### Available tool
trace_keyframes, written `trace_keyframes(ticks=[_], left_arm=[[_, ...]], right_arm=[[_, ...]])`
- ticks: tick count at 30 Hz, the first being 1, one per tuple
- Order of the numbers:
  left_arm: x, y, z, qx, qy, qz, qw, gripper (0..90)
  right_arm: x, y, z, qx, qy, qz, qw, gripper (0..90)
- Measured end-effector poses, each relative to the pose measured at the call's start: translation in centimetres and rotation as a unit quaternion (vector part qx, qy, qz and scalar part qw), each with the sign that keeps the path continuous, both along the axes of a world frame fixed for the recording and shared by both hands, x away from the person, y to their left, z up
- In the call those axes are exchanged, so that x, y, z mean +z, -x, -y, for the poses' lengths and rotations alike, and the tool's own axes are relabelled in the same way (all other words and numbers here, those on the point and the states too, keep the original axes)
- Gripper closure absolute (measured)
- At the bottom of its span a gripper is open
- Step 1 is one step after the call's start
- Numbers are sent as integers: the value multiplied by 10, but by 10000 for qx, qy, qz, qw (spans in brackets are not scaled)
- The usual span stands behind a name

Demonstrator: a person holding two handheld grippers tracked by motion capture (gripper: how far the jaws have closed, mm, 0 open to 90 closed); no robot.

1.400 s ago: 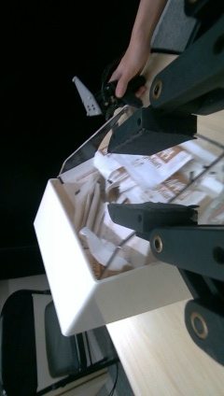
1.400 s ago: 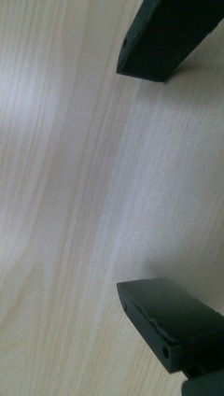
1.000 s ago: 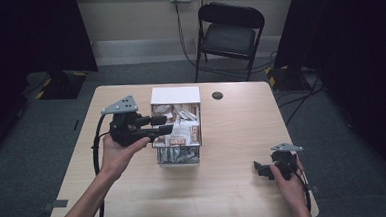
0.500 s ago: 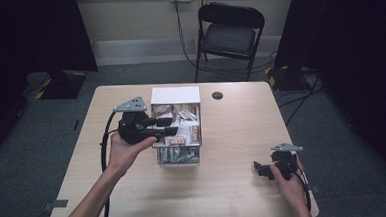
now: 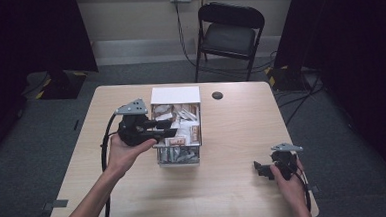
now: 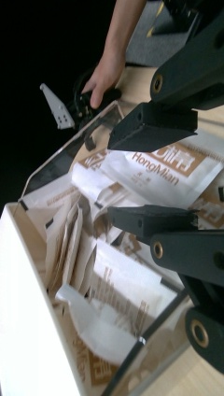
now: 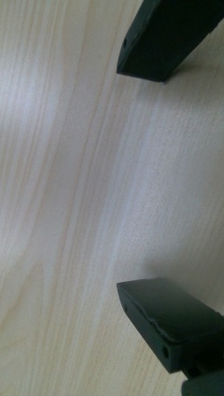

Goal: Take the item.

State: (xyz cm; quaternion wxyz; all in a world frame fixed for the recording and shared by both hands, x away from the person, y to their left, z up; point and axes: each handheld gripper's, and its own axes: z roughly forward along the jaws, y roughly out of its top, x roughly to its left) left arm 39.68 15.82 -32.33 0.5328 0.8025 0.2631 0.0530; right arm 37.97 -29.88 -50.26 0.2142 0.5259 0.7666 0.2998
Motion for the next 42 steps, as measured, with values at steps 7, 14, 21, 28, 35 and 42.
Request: trace_keyframes(ticks=[7, 14, 21, 28, 35, 42], left_arm=[[-2, -1, 4, -167, -131, 74, 9997, 717], [3, 2, -2, -267, 78, 110, 9996, 894], [9, 11, 0, -594, 225, 28, 9980, 900], [8, 16, 17, -755, 45, 31, 9971, 844], [-1, 9, 23, -772, 3, -84, 9970, 724], [-4, 10, 27, -886, -33, -73, 9960, 754]], right_arm=[[0, 0, 0, 0, 1, 1, 10000, 0], [0, 0, 0, 1, 0, 0, 10000, 0], [0, 0, 0, 4, -1, -1, 10000, 0], [0, 0, 0, 6, 0, 0, 10000, 0], [0, 0, 0, 1, -7, -11, 10000, 0], [0, 0, 0, 2, -8, -12, 10000, 0]])
